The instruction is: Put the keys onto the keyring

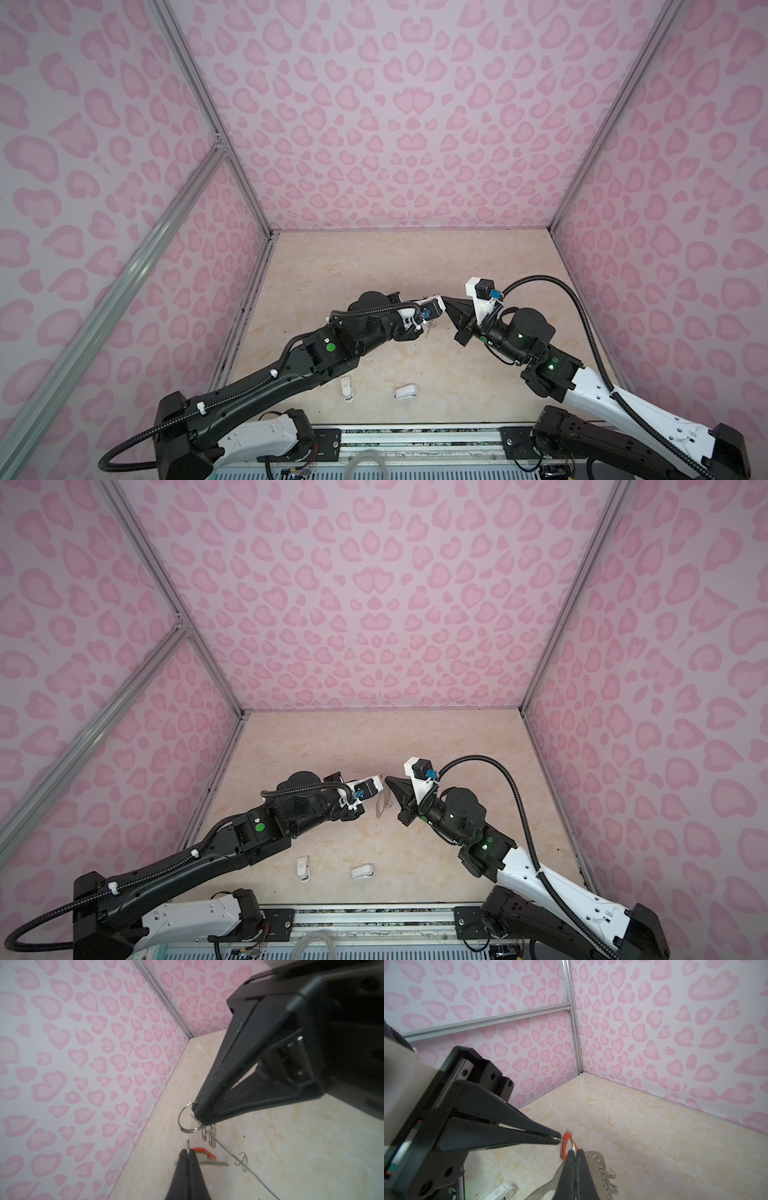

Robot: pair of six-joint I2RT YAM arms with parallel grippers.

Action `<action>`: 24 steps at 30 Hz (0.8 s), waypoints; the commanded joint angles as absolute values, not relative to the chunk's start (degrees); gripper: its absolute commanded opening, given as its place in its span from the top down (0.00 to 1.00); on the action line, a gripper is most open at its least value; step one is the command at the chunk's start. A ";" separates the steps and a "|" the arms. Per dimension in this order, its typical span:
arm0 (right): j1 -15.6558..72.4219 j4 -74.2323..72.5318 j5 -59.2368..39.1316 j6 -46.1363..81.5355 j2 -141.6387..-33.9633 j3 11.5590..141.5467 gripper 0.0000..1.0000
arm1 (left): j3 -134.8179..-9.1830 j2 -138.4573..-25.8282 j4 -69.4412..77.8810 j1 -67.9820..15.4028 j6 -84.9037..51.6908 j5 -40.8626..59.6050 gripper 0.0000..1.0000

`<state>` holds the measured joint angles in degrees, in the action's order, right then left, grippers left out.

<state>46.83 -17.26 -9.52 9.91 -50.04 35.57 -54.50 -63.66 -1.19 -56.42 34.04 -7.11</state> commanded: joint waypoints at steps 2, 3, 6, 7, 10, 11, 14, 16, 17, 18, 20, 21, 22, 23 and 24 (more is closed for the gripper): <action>46.90 -18.29 -10.97 10.99 -50.42 36.16 1.00 | -53.38 -63.63 4.61 -56.73 33.73 -9.70 0.97; 46.91 -18.09 -11.14 11.01 -50.68 36.45 1.00 | -53.22 -63.63 5.15 -56.93 33.82 -9.99 0.97; 46.93 -18.18 -11.49 11.14 -51.06 36.63 1.00 | -53.05 -63.90 6.02 -57.38 34.35 -10.95 0.97; 46.93 -18.28 -11.60 11.12 -51.17 36.68 1.00 | -53.00 -64.07 6.11 -57.48 34.45 -11.05 0.97; 46.93 -18.11 -11.56 11.08 -51.49 36.85 1.00 | -52.91 -64.07 6.59 -57.66 34.62 -10.99 0.97; 46.93 -18.01 -11.51 11.07 -51.58 36.91 1.00 | -52.84 -64.07 6.71 -57.79 34.71 -11.11 0.97; 46.93 -18.06 -11.51 10.99 -52.01 37.18 1.00 | -52.74 -64.00 6.86 -57.90 34.93 -11.37 0.97; 46.87 -18.09 -11.36 10.97 -52.28 37.50 1.00 | -52.73 -63.98 6.53 -57.91 35.23 -10.91 0.97; 46.93 -18.22 -11.21 10.92 -52.29 37.51 1.00 | -52.67 -63.98 6.50 -57.92 35.33 -10.81 0.97; 46.93 -18.35 -10.96 10.89 -52.29 37.55 1.00 | -52.65 -63.98 6.50 -57.92 35.33 -10.81 0.97; 46.89 -18.58 -10.03 11.13 -52.14 37.60 1.00 | -52.48 -63.98 6.50 -57.92 35.42 -11.05 0.97; 46.93 -18.68 -9.76 11.16 -52.08 37.49 1.00 | -52.47 -63.98 6.57 -57.92 35.49 -11.20 0.97; 46.86 -18.80 -9.46 11.23 -51.97 37.49 1.00 | -52.44 -63.98 6.51 -57.92 35.58 -11.33 0.97; 46.85 -18.82 -9.38 11.29 -51.90 37.42 1.00 | -52.46 -64.05 6.46 -57.92 35.51 -11.42 0.97; 46.83 -18.95 -9.32 11.46 -51.90 37.35 1.00 | -52.47 -64.14 6.50 -57.92 35.57 -11.54 0.97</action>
<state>46.81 -17.04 -10.50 10.92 -52.07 37.28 -52.73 -63.96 4.69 -57.82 35.11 -11.40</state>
